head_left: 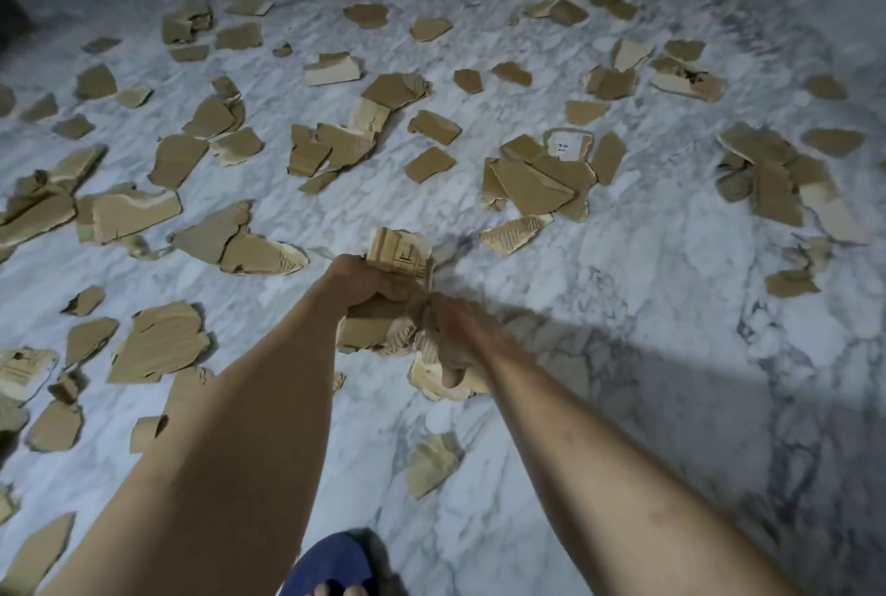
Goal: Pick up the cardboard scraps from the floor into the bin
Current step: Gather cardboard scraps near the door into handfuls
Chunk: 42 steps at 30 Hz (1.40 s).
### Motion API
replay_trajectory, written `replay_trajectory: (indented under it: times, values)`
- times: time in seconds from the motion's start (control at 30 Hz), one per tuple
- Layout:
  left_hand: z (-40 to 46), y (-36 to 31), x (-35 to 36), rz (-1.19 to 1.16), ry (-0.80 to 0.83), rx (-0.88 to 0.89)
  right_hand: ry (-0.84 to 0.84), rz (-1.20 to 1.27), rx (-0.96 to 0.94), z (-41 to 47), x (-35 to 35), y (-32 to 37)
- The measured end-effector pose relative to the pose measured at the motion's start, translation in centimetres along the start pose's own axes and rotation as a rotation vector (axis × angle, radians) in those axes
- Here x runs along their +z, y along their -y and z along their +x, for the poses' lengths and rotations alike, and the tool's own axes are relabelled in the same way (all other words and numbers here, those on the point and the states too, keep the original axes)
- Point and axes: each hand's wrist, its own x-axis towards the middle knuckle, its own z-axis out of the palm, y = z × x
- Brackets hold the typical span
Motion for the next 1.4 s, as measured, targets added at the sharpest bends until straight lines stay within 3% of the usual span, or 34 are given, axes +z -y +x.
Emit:
replay_trajectory:
  times: [0.1, 0.3, 0.53, 0.67, 0.83, 0.9, 1.0, 1.23, 1.4]
  values:
    - [1.5, -0.3, 1.5, 0.136, -0.009, 0.006, -0.049, -0.146, -0.016, 0.1, -0.6, 0.1]
    - [2.0, -0.7, 2.8, 0.076, 0.022, 0.082, -0.113, 0.02, 0.054, 0.1, 0.2, -0.3]
    - [1.0, -1.8, 4.6, 0.349, -0.077, 0.137, -0.098, -0.063, 0.14, -0.5, 0.0, -1.3]
    - [1.1, -3.4, 5.0, 0.372, -0.018, 0.169, -0.102, 0.079, 0.086, -0.8, -1.1, -3.4]
    - [1.3, -6.4, 5.4, 0.167, 0.085, 0.175, -0.112, 0.395, 0.111, 0.0, -3.9, -8.4]
    - [1.7, -6.5, 6.9, 0.285, 0.105, 0.174, -0.132, 0.439, 0.128, -0.2, -5.0, -10.3]
    - [1.6, -5.8, 9.6, 0.461, 0.024, 0.113, -0.187, 0.405, 0.164, -0.4, -5.9, -12.6]
    - [1.6, -6.0, 10.7, 0.494, -0.081, 0.044, -0.218, 0.458, 0.213, 0.1, -9.6, -14.6]
    - [1.6, -5.3, 10.5, 0.298, -0.045, 0.023, -0.218, 0.592, 0.183, -0.2, -10.0, -13.6]
